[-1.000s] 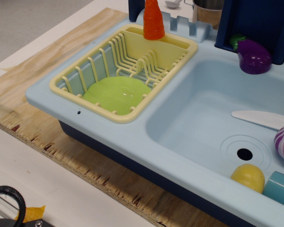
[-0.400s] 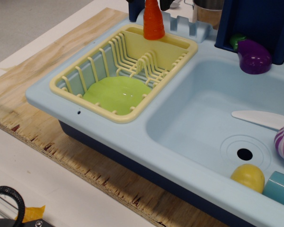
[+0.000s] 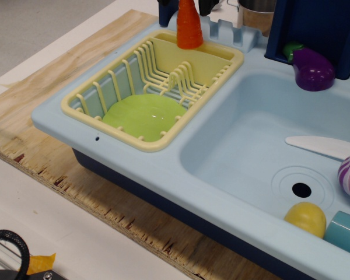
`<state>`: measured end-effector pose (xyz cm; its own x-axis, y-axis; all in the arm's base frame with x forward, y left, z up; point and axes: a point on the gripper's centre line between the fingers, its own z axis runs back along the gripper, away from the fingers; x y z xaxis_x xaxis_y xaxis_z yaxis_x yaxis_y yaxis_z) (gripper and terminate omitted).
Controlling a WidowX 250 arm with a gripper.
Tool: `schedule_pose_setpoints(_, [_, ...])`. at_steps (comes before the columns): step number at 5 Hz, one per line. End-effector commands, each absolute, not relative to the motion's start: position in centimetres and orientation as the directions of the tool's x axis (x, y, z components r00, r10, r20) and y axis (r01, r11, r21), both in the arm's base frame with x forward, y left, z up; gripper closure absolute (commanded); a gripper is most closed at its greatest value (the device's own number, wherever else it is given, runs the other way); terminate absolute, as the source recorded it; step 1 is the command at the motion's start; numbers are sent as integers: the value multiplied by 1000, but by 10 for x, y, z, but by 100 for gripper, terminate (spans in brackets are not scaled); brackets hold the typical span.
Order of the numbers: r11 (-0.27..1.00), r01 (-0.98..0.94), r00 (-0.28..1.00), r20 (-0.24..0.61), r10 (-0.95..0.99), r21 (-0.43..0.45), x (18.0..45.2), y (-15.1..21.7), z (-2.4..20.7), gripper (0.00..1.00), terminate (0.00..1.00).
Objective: Put carrot on plate
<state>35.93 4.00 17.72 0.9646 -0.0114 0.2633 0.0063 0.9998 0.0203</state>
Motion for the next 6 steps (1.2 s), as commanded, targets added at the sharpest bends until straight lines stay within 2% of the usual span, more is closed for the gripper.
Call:
schedule_pose_setpoints(1, [1000, -9, 955, 298, 2, 20, 365, 45, 186, 0, 0])
schedule_pose_setpoints(2, [999, -41, 959, 283, 32, 24, 356, 42, 188, 100, 0])
schedule_pose_setpoints(5, [999, -45, 964, 264, 42, 5, 353, 33, 185, 100, 0])
schedule_pose_setpoints(6, [992, -115, 954, 285, 95, 53, 336, 24, 204, 100, 0])
